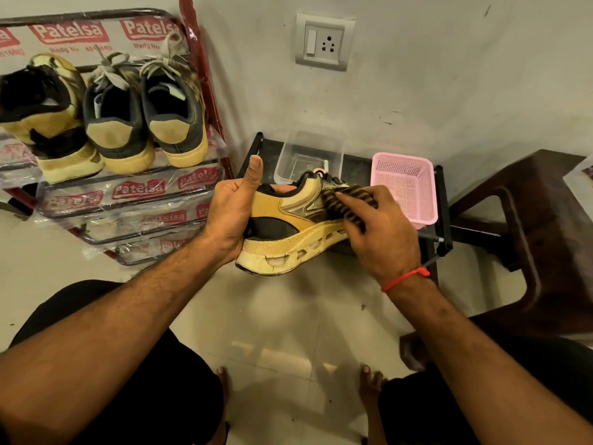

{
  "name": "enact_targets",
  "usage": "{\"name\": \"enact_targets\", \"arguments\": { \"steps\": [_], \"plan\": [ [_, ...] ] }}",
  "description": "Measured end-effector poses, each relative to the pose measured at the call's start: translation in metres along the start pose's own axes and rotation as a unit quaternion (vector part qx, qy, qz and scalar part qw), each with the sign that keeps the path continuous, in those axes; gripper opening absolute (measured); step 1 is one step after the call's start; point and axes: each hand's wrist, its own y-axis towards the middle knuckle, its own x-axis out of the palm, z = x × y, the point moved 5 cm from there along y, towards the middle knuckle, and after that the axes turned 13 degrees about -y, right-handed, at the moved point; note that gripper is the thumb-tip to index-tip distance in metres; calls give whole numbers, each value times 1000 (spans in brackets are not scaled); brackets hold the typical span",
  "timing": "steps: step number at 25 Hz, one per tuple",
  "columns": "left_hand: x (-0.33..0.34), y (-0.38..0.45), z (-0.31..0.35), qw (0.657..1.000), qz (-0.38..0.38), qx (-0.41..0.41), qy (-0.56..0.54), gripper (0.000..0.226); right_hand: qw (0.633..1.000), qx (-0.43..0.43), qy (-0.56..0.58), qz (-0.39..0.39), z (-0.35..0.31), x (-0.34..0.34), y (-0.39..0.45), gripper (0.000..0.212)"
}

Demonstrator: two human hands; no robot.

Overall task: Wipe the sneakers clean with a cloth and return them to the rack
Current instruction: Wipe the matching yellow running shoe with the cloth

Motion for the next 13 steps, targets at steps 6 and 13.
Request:
{"name": "enact_targets", "arguments": {
  "steps": [6, 13],
  "plan": [
    [2, -2, -1, 1000, 9, -10, -8, 97, 984, -176, 5, -12, -66, 1, -33, 43],
    [-1, 1, -3, 999, 28, -14, -10, 92, 994, -97, 41, -7, -58, 2, -29, 43]
  ]
}}
